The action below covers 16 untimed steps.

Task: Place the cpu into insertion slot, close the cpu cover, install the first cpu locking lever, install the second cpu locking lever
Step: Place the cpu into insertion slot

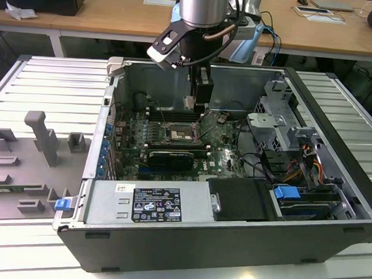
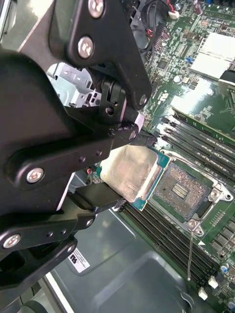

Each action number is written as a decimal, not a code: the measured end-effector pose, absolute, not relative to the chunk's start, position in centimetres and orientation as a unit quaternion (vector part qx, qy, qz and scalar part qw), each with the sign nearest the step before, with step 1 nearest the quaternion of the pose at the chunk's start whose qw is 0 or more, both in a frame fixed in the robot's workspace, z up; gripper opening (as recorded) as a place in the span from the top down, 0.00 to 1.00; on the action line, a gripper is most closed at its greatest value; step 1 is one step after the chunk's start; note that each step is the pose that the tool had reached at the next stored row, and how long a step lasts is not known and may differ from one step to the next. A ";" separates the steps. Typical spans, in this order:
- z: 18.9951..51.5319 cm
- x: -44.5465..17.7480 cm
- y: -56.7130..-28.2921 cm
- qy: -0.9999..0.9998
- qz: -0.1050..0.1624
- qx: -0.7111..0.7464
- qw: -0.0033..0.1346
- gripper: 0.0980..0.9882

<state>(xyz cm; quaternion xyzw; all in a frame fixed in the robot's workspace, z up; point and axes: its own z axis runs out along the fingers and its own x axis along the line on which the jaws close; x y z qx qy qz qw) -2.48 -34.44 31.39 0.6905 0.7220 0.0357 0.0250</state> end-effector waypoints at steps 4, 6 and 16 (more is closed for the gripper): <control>31.0 -2.5 -34.4 0.722 0.036 0.690 0.025 0.50; 30.8 -2.5 -34.4 0.722 0.036 0.690 0.025 0.50; 29.9 -2.5 -34.4 0.722 0.036 0.691 0.025 0.50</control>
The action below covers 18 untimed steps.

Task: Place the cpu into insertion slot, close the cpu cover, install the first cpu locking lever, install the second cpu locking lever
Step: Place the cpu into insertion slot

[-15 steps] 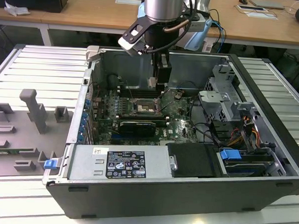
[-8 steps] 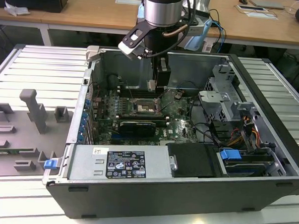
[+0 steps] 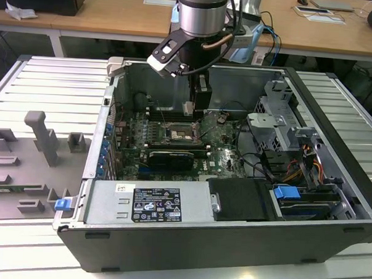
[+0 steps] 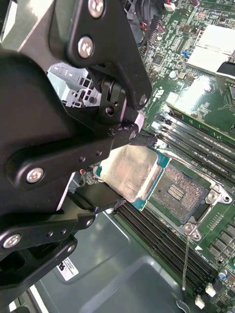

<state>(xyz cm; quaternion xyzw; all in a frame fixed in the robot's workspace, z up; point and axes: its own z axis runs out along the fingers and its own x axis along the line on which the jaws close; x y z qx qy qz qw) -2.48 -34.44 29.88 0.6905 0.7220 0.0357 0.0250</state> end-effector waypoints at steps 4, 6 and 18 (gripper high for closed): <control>29.6 -2.5 -34.4 0.722 0.036 0.691 0.025 0.50; 29.4 -2.5 -34.4 0.722 0.036 0.691 0.025 0.50; 28.6 -2.5 -34.4 0.722 0.036 0.690 0.025 0.50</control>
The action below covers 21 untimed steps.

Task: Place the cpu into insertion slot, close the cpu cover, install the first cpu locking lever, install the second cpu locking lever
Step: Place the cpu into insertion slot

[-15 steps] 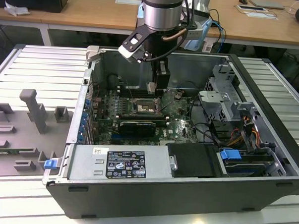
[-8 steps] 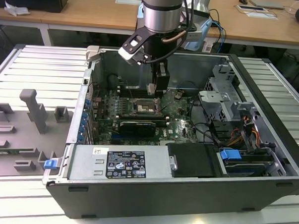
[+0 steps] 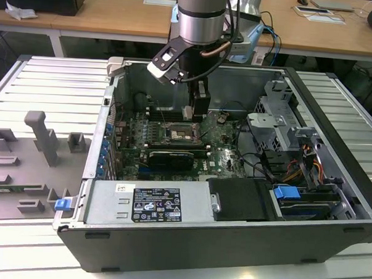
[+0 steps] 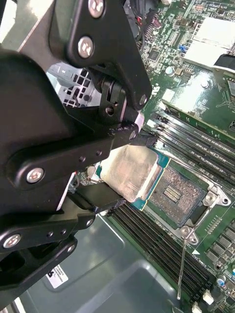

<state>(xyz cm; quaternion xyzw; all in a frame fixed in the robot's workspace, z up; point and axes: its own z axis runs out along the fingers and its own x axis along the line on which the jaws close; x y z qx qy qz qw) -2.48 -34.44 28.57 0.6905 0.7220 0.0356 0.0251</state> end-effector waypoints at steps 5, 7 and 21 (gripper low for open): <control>28.1 -2.5 -34.4 0.722 0.036 0.691 0.025 0.50; 28.0 -2.5 -34.4 0.722 0.036 0.690 0.025 0.50; 25.6 -4.1 -34.3 0.710 0.035 0.703 0.026 0.50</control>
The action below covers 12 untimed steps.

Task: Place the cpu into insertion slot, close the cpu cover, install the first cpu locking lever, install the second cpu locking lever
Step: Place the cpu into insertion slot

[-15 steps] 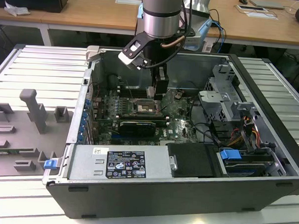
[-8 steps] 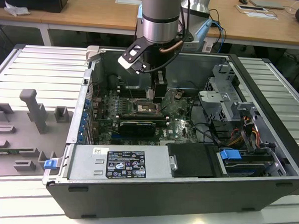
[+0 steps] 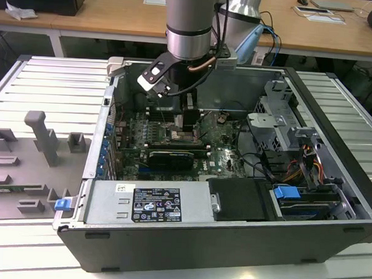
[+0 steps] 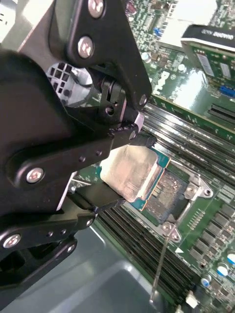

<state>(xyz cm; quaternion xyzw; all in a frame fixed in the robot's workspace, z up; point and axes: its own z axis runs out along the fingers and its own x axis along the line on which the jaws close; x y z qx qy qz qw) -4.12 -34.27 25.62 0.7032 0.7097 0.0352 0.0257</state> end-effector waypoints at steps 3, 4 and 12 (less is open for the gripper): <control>25.4 -4.1 -34.3 0.710 0.035 0.703 0.026 0.50; 25.3 -4.1 -34.3 0.710 0.035 0.703 0.026 0.50; 24.8 -4.2 -34.3 0.710 0.035 0.703 0.026 0.50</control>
